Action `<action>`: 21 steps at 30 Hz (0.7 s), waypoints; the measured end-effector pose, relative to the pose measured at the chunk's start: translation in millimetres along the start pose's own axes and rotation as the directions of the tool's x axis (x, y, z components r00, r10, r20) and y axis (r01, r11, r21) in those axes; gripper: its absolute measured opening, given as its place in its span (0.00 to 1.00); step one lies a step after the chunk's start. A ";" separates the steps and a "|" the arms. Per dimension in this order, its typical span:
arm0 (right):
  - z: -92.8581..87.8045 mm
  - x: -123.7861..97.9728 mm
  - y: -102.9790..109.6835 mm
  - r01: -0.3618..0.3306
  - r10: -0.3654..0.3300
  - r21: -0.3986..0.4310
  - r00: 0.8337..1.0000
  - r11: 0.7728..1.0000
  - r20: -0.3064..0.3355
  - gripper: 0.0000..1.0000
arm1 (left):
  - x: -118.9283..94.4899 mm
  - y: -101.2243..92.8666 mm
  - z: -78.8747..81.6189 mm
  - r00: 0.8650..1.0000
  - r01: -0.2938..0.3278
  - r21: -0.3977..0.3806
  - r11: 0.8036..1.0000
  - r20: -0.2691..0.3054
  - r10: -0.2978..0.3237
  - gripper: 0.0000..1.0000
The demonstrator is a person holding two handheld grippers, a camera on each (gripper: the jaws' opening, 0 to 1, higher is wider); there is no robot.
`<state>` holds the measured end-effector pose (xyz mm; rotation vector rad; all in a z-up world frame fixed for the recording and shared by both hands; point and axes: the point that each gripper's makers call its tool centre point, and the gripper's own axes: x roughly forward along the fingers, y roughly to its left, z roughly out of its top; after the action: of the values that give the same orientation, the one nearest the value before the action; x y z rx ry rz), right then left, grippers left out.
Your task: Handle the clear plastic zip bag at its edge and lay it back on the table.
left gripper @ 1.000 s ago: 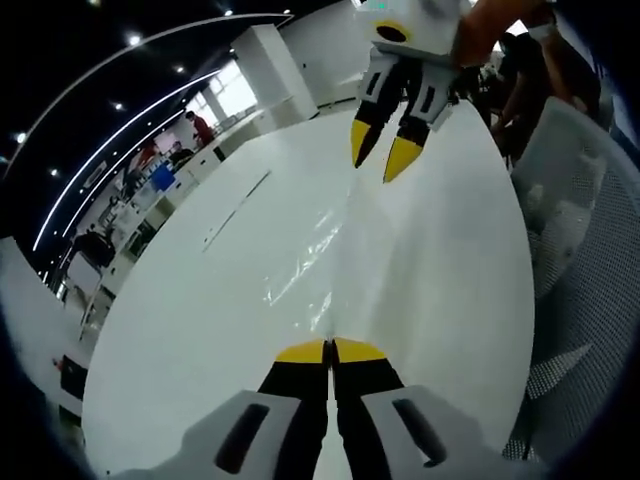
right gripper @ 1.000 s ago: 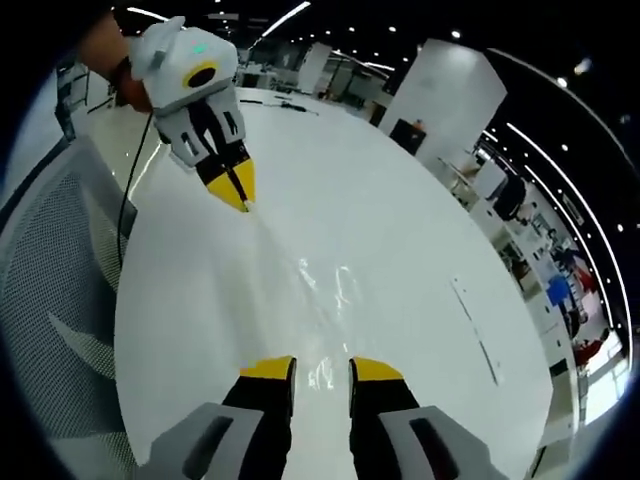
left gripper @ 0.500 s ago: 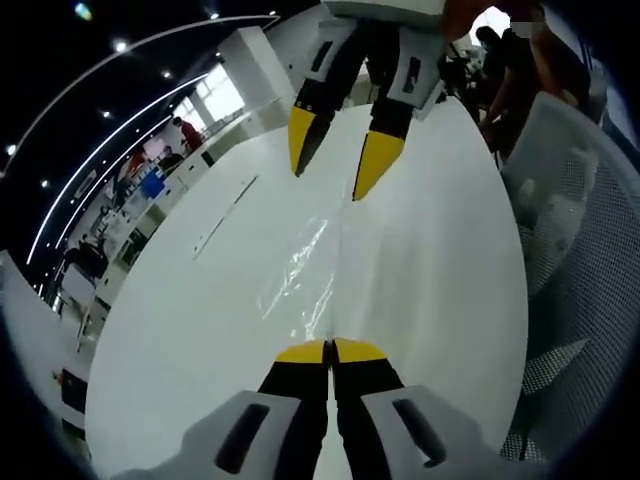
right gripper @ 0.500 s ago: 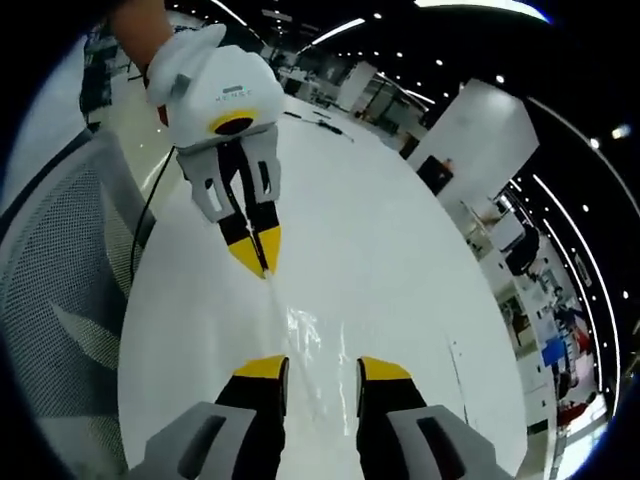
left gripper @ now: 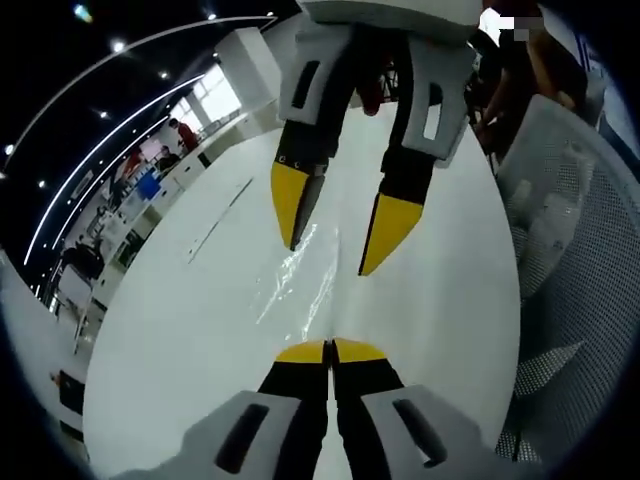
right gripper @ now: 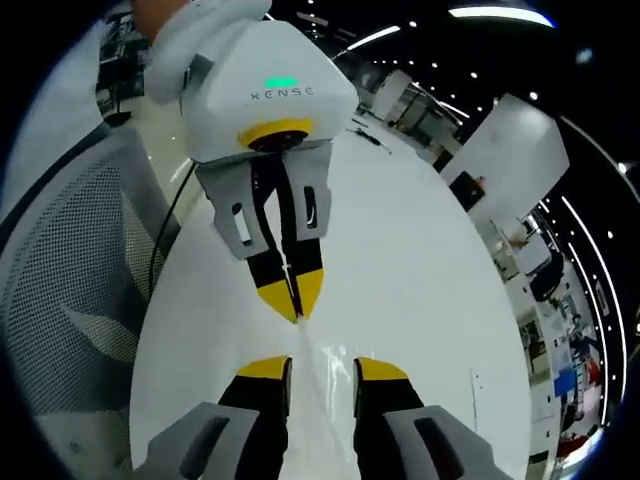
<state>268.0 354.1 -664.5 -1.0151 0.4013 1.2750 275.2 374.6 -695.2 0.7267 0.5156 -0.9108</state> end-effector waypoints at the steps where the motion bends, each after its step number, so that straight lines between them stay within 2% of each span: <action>1: 0.8 2.4 1.2 -0.008 0.008 -0.003 1.000 1.000 0.001 0.21 | 0.6 -0.8 0.2 1.000 0.002 0.002 1.000 0.000 -0.002 0.00; 14: 18.5 18.1 6.3 -0.040 0.041 -0.025 0.999 0.999 0.019 0.15 | -4.2 -2.9 6.6 1.000 0.004 0.018 1.000 0.009 -0.004 0.00; 21: 16.9 26.1 9.5 -0.060 0.060 -0.043 0.998 0.997 0.002 0.05 | -7.2 -1.8 8.5 1.000 0.000 0.008 1.000 0.011 -0.001 0.00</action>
<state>262.5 382.8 -678.7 -1.0436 0.4059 1.3444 270.8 371.3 -685.4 0.7281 0.5024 -0.9174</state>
